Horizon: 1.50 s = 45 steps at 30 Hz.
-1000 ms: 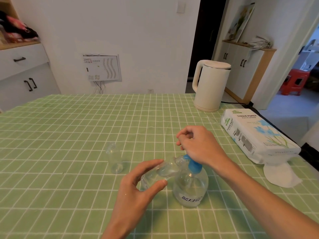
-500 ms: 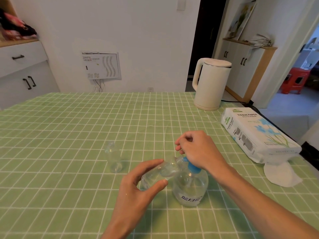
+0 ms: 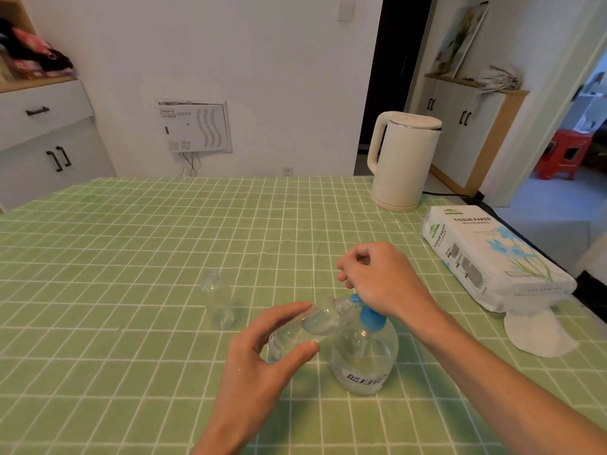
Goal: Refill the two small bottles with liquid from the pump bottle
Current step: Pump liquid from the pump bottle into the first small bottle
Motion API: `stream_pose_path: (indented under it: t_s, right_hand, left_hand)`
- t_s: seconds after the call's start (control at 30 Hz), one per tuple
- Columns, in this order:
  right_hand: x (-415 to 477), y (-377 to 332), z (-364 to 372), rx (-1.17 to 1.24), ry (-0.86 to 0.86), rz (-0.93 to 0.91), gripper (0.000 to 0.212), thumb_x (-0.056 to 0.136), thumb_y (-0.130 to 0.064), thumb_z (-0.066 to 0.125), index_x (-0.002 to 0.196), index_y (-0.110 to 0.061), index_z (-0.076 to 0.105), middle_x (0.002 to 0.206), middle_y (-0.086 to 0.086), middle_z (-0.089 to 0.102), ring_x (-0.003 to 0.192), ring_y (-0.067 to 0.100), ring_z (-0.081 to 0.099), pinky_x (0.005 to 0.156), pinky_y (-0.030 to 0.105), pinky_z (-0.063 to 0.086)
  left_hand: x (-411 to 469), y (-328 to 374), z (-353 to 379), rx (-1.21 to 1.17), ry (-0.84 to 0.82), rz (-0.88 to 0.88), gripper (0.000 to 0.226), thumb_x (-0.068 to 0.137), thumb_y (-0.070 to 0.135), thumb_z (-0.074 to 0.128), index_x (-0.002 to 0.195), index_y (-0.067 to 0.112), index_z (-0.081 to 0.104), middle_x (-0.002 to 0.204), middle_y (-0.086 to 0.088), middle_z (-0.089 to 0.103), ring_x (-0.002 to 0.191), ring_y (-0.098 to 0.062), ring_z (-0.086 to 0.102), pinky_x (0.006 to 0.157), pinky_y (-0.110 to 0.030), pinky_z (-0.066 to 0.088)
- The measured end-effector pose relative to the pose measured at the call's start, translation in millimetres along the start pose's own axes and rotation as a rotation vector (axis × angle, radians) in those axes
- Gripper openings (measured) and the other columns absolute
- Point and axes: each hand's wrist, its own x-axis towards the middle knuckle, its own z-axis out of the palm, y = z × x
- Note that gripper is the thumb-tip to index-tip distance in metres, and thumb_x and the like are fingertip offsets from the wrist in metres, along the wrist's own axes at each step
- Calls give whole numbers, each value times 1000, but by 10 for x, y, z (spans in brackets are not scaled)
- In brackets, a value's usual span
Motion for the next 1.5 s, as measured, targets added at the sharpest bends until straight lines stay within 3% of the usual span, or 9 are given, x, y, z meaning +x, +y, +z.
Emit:
stream_pose_path:
  t_s: [0.27, 0.7, 0.87, 1.03, 1.2, 1.4, 1.5]
  right_hand:
    - [36, 114, 99, 74, -18, 12, 31, 107, -21, 60, 82, -27, 77, 82, -8, 81, 85, 14, 79, 95, 47, 65]
    - [8, -17, -7, -8, 7, -35, 24, 104, -28, 61, 88, -21, 77, 84, 1, 83, 85, 26, 81, 87, 53, 67]
    - [23, 44, 33, 58, 28, -20, 31, 105, -23, 60, 80, -27, 77, 79, -10, 82, 82, 9, 79, 91, 45, 66]
    - [6, 84, 75, 53, -3, 5, 32, 107, -23, 59, 81, -28, 77, 81, -10, 81, 85, 12, 79, 94, 46, 65]
    - [-19, 56, 55, 45, 2, 16, 28, 106, -24, 59, 85, -23, 79, 83, -9, 82, 84, 18, 81, 91, 49, 66]
    - [-22, -52, -27, -31, -2, -35, 26, 105, -27, 59, 94, -12, 78, 89, 9, 84, 89, 33, 81, 87, 57, 67]
    - [-10, -34, -7, -15, -1, -28, 27, 105, -26, 60, 91, -15, 79, 87, 7, 84, 88, 33, 81, 87, 57, 67]
  left_hand:
    - [1, -31, 27, 5, -1, -12, 43, 75, 39, 83, 117, 47, 75, 122, 19, 77, 121, -5, 69, 103, -32, 48]
    - [10, 0, -6, 2, 0, -6, 44, 77, 37, 83, 119, 44, 74, 123, 18, 77, 122, -6, 70, 102, -35, 48]
    - [8, -20, -5, 5, 0, -4, 44, 77, 37, 83, 119, 45, 74, 123, 19, 77, 122, -5, 69, 103, -32, 48]
    - [2, -2, 24, 14, -14, -7, 43, 76, 39, 82, 117, 48, 74, 122, 21, 77, 121, -4, 70, 100, -27, 48]
    - [-14, -4, 24, 2, -16, -19, 44, 75, 40, 83, 117, 46, 75, 123, 20, 76, 123, -4, 68, 104, -31, 47]
    - [-6, 26, -1, -1, -9, -6, 43, 76, 39, 82, 117, 47, 74, 122, 20, 77, 122, -3, 69, 102, -30, 47]
    - [-7, 26, 3, -7, -7, -4, 44, 76, 38, 83, 118, 47, 74, 122, 20, 77, 122, -3, 69, 103, -31, 47]
